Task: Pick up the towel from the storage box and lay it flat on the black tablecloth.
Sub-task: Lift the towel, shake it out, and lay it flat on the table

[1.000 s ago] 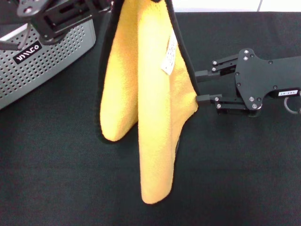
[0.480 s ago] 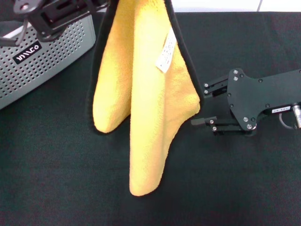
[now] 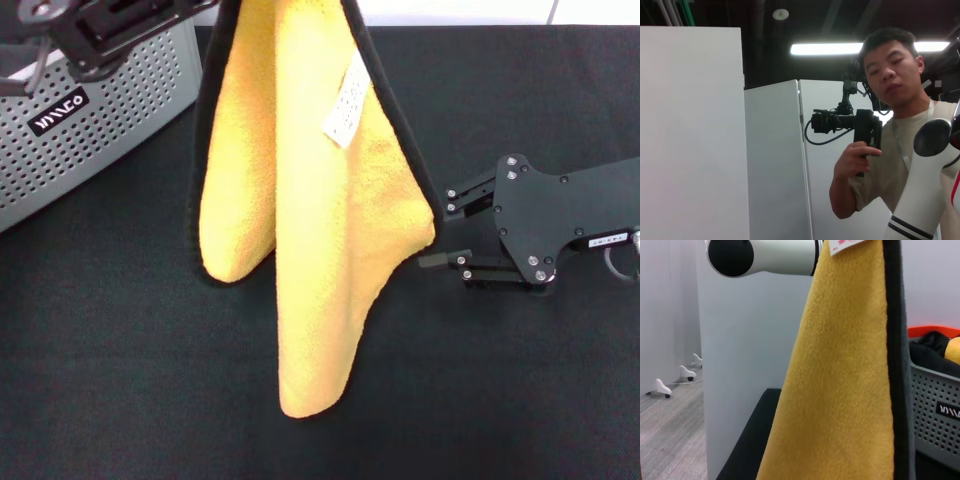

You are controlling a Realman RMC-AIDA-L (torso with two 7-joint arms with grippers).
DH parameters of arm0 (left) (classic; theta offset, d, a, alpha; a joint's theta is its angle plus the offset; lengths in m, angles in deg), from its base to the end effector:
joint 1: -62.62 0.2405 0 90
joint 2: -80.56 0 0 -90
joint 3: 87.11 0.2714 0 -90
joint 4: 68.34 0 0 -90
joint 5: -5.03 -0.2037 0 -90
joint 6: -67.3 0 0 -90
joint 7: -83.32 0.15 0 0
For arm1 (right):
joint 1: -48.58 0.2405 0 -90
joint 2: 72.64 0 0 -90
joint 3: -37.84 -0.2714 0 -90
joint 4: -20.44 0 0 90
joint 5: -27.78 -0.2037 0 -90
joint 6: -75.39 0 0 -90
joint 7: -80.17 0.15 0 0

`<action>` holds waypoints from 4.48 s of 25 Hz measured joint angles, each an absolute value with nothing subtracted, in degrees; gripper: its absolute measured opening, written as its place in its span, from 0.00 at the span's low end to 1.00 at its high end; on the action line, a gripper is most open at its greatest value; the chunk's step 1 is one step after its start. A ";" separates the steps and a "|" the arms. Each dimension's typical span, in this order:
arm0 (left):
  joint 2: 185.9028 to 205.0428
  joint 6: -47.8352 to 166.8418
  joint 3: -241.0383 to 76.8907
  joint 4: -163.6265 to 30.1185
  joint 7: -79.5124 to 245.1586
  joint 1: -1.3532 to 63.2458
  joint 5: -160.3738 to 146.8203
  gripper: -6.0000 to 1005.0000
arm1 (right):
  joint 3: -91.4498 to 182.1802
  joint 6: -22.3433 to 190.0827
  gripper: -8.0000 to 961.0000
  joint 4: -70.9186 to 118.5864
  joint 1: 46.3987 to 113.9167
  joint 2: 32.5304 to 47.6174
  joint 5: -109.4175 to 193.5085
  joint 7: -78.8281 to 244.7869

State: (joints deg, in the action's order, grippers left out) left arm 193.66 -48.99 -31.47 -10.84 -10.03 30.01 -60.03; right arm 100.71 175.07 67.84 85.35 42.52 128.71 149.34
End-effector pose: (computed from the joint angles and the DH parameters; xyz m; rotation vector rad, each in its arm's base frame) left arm -0.1222 0.3032 0.1072 2.6017 -0.1982 1.5209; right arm 0.1733 0.3370 -0.0056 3.0252 0.2893 -0.7217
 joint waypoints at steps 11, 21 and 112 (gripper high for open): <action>193.71 -48.97 -31.47 -10.87 -10.02 30.08 -60.00 0.01 | 100.72 175.14 0.27 67.90 85.37 42.00 128.77 150.78; 194.10 -48.98 -31.48 -11.14 -10.03 30.32 -60.00 0.01 | 100.79 175.35 0.06 67.93 85.36 41.91 128.77 150.83; 197.84 -23.90 -27.00 -54.51 25.11 37.43 -58.58 0.01 | 105.59 154.42 0.07 49.77 85.16 43.48 118.07 148.85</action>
State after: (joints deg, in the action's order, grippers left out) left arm 197.84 -23.90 -27.00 -54.51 25.11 37.43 -58.58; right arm 105.59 154.42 49.77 85.16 43.48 118.07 148.85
